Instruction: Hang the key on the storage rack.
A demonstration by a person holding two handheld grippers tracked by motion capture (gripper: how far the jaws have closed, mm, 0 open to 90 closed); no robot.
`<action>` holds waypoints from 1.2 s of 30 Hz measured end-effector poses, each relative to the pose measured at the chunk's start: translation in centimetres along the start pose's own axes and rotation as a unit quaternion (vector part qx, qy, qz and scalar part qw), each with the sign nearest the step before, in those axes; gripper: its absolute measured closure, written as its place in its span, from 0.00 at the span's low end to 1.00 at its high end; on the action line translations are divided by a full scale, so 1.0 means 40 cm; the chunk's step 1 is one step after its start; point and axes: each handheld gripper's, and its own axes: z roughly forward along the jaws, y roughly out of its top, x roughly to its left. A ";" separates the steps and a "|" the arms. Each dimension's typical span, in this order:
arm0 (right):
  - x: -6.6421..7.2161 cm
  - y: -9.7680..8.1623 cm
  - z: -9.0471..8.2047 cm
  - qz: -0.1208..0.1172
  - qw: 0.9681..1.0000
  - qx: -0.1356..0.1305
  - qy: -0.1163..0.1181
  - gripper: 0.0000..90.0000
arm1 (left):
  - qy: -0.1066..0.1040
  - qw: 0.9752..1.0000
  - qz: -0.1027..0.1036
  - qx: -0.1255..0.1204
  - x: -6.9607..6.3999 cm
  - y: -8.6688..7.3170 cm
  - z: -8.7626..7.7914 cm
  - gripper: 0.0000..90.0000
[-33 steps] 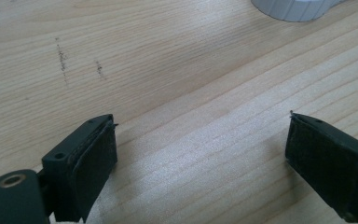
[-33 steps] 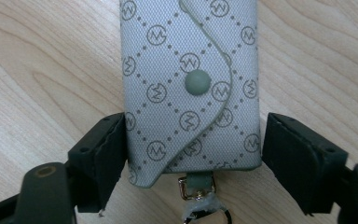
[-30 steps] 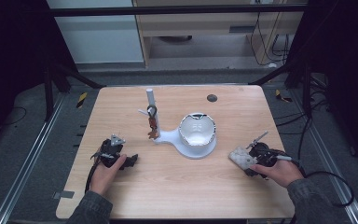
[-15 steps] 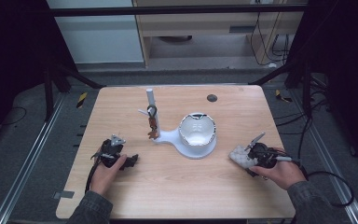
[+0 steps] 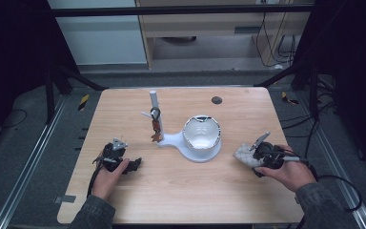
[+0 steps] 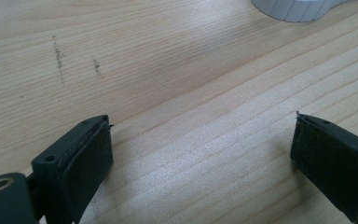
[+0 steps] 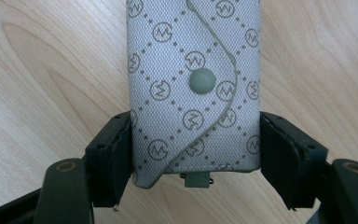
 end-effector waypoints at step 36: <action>0.017 0.114 -0.092 -0.061 0.997 -0.017 -0.051 0.35 | 0.002 1.000 -0.001 -0.013 -0.003 -0.008 0.003 0.03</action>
